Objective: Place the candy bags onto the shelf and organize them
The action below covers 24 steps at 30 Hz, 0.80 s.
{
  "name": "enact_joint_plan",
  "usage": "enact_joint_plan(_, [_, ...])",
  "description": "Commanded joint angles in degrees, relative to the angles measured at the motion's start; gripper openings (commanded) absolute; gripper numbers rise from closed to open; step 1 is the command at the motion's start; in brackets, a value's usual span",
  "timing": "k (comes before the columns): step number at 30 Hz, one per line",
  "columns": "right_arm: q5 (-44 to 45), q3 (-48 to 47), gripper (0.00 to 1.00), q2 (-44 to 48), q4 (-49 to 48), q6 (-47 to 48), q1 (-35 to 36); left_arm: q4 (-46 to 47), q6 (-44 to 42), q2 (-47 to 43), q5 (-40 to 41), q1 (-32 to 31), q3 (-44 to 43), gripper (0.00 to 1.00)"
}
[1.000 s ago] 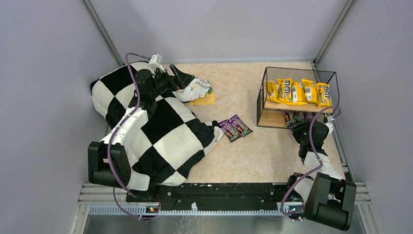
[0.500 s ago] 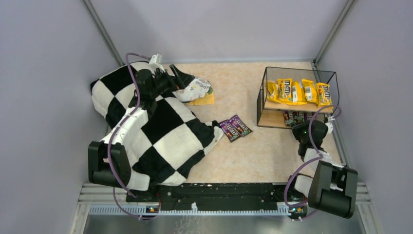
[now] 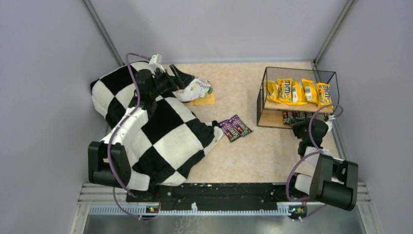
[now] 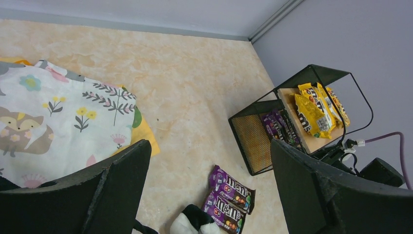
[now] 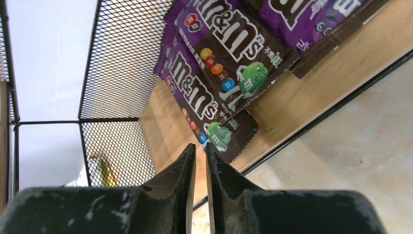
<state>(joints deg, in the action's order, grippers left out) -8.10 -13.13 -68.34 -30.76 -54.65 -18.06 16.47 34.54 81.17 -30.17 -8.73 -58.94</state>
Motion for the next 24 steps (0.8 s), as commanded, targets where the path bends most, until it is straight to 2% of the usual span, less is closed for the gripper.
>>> enact_joint_plan(1, [-0.5, -0.3, 0.14, -0.7, -2.4, -0.7, -0.3, 2.2, -0.6, 0.6, 0.1, -0.1, -1.1, 0.99])
enact_joint_plan(5, [2.9, -0.6, 0.26, 3.5, 3.8, 2.6, -0.4, 2.2, -0.6, 0.5, 0.1, -0.1, -1.2, 0.98])
enact_joint_plan(11, [3.3, -0.4, 0.31, 5.8, 7.8, 5.1, -0.3, 2.4, -0.1, 0.7, -0.4, -0.1, -1.1, 0.98])
enact_joint_plan(16, [2.4, 0.2, 0.34, 4.0, 6.2, 5.3, -0.4, 2.5, -0.1, 0.7, -0.4, -0.1, -1.0, 0.99])
enact_joint_plan(24, [0.5, 0.3, 0.34, -1.4, 0.5, 3.5, -0.3, 2.5, -0.2, 0.9, -0.3, -0.1, -1.0, 0.98])
